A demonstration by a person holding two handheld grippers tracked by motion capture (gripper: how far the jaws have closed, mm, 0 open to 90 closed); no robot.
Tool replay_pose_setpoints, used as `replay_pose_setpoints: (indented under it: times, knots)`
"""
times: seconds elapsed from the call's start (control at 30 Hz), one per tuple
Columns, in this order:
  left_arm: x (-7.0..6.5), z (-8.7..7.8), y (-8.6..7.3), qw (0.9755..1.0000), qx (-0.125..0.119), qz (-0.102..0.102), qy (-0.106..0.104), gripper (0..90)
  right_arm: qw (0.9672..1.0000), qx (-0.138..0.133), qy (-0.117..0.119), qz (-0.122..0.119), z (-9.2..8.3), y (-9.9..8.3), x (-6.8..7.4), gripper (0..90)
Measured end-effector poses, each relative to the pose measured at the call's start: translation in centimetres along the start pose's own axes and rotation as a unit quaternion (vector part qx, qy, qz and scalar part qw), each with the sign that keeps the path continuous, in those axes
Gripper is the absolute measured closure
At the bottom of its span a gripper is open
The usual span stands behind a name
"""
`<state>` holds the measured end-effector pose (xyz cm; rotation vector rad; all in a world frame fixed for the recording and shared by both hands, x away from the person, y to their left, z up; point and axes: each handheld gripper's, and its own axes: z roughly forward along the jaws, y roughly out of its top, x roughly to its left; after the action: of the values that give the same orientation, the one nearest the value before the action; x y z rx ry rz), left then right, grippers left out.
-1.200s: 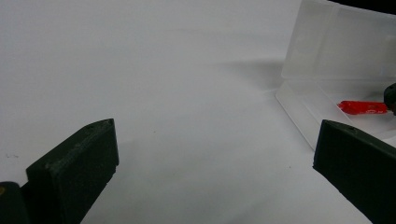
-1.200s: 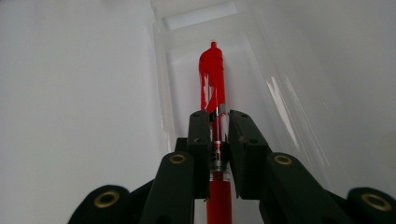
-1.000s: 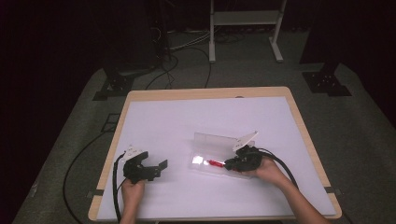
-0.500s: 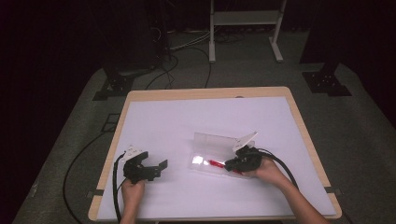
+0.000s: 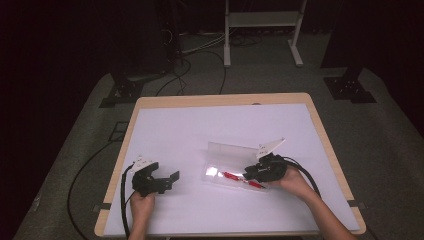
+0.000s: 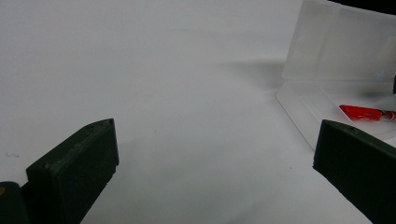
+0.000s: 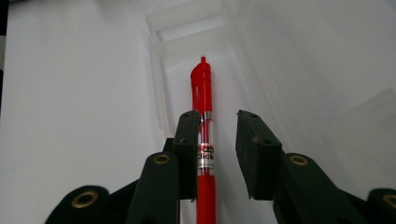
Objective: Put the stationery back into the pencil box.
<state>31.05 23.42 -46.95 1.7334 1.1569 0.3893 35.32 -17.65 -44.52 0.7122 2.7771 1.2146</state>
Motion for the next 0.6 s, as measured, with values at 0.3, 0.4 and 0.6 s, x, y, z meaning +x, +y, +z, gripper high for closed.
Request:
replay_pose_setpoints:
  times: [0.3, 0.4, 0.6]
  knots:
    - [-0.1, 0.0, 0.0, 1.0000, 0.003, 0.005, -0.001, 0.0, 0.9999, -0.010, -0.012, 0.008, -2.2, -0.9, 0.0, 64.5]
    - [0.0, 0.0, 0.0, 1.0000, 0.003, 0.004, 0.000, 0.0, 0.9997, -0.013, -0.016, 0.010, -2.8, -1.1, 0.0, 63.8]
    - [0.0, 0.0, 0.0, 1.0000, 0.003, 0.004, 0.000, 0.0, 0.9996, -0.019, -0.020, 0.011, -3.6, -1.5, -0.1, 62.9]
